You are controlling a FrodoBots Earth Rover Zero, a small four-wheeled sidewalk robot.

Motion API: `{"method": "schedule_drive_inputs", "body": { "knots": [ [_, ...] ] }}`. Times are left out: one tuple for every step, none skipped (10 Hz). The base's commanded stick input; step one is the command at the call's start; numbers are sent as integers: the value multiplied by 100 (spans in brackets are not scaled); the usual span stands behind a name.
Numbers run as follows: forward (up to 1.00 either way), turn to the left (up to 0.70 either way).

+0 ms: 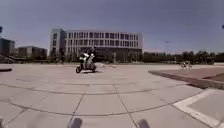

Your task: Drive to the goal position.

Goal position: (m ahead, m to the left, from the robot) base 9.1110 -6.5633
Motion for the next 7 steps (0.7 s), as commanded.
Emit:
{"method": "schedule_drive_inputs", "body": {
  "knots": [
    [100,0],
    [100,0],
    [100,-8],
    [100,-40],
    [100,-33],
    [100,-18],
    [100,-4]
  ]
}}
